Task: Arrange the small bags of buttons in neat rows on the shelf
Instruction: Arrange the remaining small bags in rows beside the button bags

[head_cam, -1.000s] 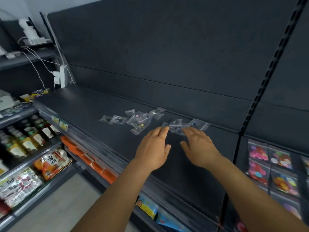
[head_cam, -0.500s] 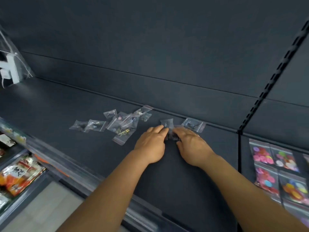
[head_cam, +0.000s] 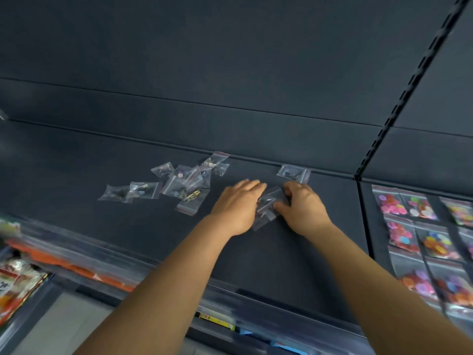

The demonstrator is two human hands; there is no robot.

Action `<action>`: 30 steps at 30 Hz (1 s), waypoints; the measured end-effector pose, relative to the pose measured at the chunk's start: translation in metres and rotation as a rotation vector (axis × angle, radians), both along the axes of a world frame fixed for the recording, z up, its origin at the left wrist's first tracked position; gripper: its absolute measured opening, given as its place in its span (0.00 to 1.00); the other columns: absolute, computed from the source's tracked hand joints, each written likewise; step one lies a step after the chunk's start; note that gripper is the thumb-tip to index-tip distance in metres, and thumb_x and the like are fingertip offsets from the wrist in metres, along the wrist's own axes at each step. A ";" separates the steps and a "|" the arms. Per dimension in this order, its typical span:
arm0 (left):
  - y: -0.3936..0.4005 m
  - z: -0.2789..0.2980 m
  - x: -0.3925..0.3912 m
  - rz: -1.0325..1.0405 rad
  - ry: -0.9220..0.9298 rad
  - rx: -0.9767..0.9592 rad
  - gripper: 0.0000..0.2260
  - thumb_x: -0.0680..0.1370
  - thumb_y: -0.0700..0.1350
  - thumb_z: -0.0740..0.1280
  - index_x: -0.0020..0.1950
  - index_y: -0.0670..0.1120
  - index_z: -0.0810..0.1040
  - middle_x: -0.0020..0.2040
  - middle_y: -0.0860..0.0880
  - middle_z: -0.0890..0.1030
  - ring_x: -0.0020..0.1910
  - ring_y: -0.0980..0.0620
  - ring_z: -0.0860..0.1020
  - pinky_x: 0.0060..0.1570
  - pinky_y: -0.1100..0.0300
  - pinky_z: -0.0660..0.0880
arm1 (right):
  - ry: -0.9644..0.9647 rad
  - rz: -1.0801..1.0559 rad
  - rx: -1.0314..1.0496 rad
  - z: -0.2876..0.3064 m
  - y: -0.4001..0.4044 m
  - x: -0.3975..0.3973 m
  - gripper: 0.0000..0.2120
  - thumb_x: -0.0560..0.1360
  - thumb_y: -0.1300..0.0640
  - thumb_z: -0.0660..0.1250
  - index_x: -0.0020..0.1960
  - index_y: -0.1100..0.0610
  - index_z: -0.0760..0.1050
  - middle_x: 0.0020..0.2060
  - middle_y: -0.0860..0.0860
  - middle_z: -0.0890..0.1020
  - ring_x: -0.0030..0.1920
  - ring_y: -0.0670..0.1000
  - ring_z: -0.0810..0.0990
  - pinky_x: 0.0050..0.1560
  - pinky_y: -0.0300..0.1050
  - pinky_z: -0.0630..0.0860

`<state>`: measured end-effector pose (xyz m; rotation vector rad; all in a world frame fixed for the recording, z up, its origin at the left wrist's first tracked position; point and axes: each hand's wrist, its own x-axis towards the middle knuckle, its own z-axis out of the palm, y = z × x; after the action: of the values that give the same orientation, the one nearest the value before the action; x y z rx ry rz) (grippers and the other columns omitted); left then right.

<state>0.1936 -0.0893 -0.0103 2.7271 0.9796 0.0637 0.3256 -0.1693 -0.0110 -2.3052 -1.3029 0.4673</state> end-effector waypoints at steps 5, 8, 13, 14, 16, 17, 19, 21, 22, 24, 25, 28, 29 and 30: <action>0.008 -0.001 -0.011 0.080 -0.051 -0.051 0.21 0.80 0.45 0.60 0.73 0.52 0.65 0.63 0.48 0.69 0.64 0.47 0.64 0.63 0.53 0.67 | 0.085 -0.089 -0.084 0.009 0.006 -0.012 0.09 0.71 0.58 0.67 0.50 0.56 0.72 0.43 0.52 0.77 0.44 0.54 0.77 0.38 0.43 0.71; 0.008 0.001 -0.017 0.147 -0.123 -0.060 0.13 0.77 0.47 0.65 0.62 0.50 0.75 0.58 0.48 0.69 0.63 0.46 0.64 0.59 0.54 0.68 | 0.158 -0.138 -0.024 0.009 0.002 -0.015 0.11 0.70 0.60 0.68 0.52 0.54 0.72 0.43 0.51 0.78 0.44 0.53 0.76 0.40 0.43 0.72; 0.006 0.006 -0.026 0.199 -0.309 -0.153 0.04 0.74 0.45 0.69 0.45 0.49 0.75 0.53 0.50 0.73 0.57 0.50 0.70 0.49 0.61 0.68 | 0.259 -0.251 0.192 0.004 -0.009 -0.020 0.08 0.72 0.61 0.66 0.51 0.57 0.76 0.39 0.50 0.79 0.41 0.50 0.76 0.33 0.39 0.70; 0.005 0.009 -0.028 0.214 -0.361 -0.183 0.05 0.74 0.45 0.69 0.44 0.48 0.74 0.49 0.52 0.75 0.52 0.51 0.74 0.43 0.61 0.69 | 0.273 -0.273 0.241 0.005 -0.012 -0.022 0.07 0.72 0.61 0.66 0.50 0.56 0.76 0.38 0.49 0.79 0.40 0.50 0.77 0.33 0.38 0.70; 0.000 0.016 -0.029 0.232 -0.457 -0.256 0.06 0.74 0.46 0.69 0.45 0.49 0.72 0.42 0.56 0.75 0.41 0.54 0.75 0.34 0.63 0.69 | 0.328 -0.319 0.346 0.009 -0.016 -0.026 0.04 0.72 0.61 0.66 0.46 0.54 0.76 0.38 0.47 0.80 0.40 0.50 0.79 0.36 0.41 0.76; -0.003 0.021 -0.029 0.230 -0.498 -0.296 0.07 0.74 0.46 0.69 0.46 0.49 0.72 0.41 0.57 0.74 0.38 0.58 0.74 0.32 0.66 0.68 | 0.374 -0.346 0.398 0.011 -0.019 -0.028 0.05 0.72 0.61 0.66 0.45 0.53 0.75 0.38 0.47 0.80 0.40 0.51 0.80 0.38 0.45 0.79; -0.011 0.028 -0.024 0.212 -0.574 -0.369 0.06 0.73 0.46 0.70 0.46 0.49 0.74 0.38 0.58 0.74 0.36 0.62 0.73 0.30 0.72 0.66 | 0.449 -0.384 0.474 0.016 -0.025 -0.031 0.06 0.73 0.62 0.66 0.45 0.52 0.74 0.39 0.49 0.81 0.40 0.51 0.82 0.39 0.48 0.82; -0.019 0.033 -0.017 0.201 -0.633 -0.430 0.05 0.73 0.46 0.71 0.45 0.46 0.77 0.37 0.56 0.76 0.34 0.58 0.73 0.32 0.71 0.68 | 0.461 -0.415 0.516 0.020 -0.033 -0.030 0.07 0.73 0.61 0.67 0.49 0.54 0.75 0.41 0.50 0.82 0.40 0.50 0.83 0.40 0.48 0.82; -0.023 0.033 -0.013 0.207 -0.657 -0.464 0.05 0.73 0.46 0.71 0.44 0.46 0.79 0.36 0.53 0.77 0.34 0.56 0.74 0.34 0.66 0.71 | 0.463 -0.435 0.529 0.023 -0.038 -0.029 0.08 0.72 0.60 0.68 0.51 0.55 0.75 0.41 0.51 0.82 0.40 0.50 0.83 0.41 0.48 0.82; -0.033 0.034 -0.002 0.222 -0.696 -0.560 0.05 0.73 0.46 0.70 0.42 0.45 0.79 0.37 0.49 0.80 0.35 0.52 0.76 0.39 0.57 0.76 | 0.468 -0.483 0.565 0.028 -0.050 -0.024 0.06 0.72 0.61 0.68 0.49 0.55 0.77 0.38 0.50 0.82 0.37 0.49 0.82 0.43 0.51 0.82; -0.039 0.034 0.003 0.224 -0.710 -0.608 0.04 0.73 0.45 0.69 0.41 0.45 0.78 0.38 0.47 0.81 0.36 0.50 0.77 0.41 0.54 0.78 | 0.469 -0.500 0.582 0.031 -0.057 -0.021 0.04 0.72 0.61 0.68 0.45 0.54 0.78 0.36 0.49 0.82 0.35 0.49 0.81 0.43 0.52 0.81; -0.062 0.035 0.021 0.182 -0.690 -0.693 0.07 0.75 0.43 0.67 0.47 0.40 0.78 0.43 0.41 0.82 0.41 0.43 0.81 0.45 0.46 0.79 | 0.412 -0.543 0.604 0.040 -0.082 -0.011 0.05 0.71 0.60 0.68 0.38 0.53 0.77 0.32 0.48 0.81 0.34 0.50 0.79 0.43 0.57 0.80; -0.071 0.035 0.028 0.151 -0.670 -0.706 0.08 0.75 0.43 0.66 0.50 0.38 0.77 0.42 0.41 0.80 0.42 0.42 0.81 0.43 0.48 0.78 | 0.394 -0.555 0.610 0.042 -0.092 -0.008 0.05 0.72 0.61 0.68 0.38 0.53 0.77 0.31 0.49 0.81 0.34 0.52 0.79 0.43 0.58 0.80; -0.080 0.035 0.034 0.120 -0.657 -0.719 0.08 0.76 0.42 0.65 0.51 0.38 0.76 0.39 0.44 0.77 0.42 0.42 0.80 0.40 0.52 0.75 | 0.377 -0.569 0.615 0.045 -0.102 -0.004 0.05 0.72 0.61 0.68 0.38 0.53 0.77 0.32 0.50 0.81 0.35 0.54 0.80 0.44 0.58 0.80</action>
<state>0.2279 -0.1689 0.0248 1.8002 0.7605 0.4888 0.3215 -0.2718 0.0338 -1.8242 -0.4748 0.2387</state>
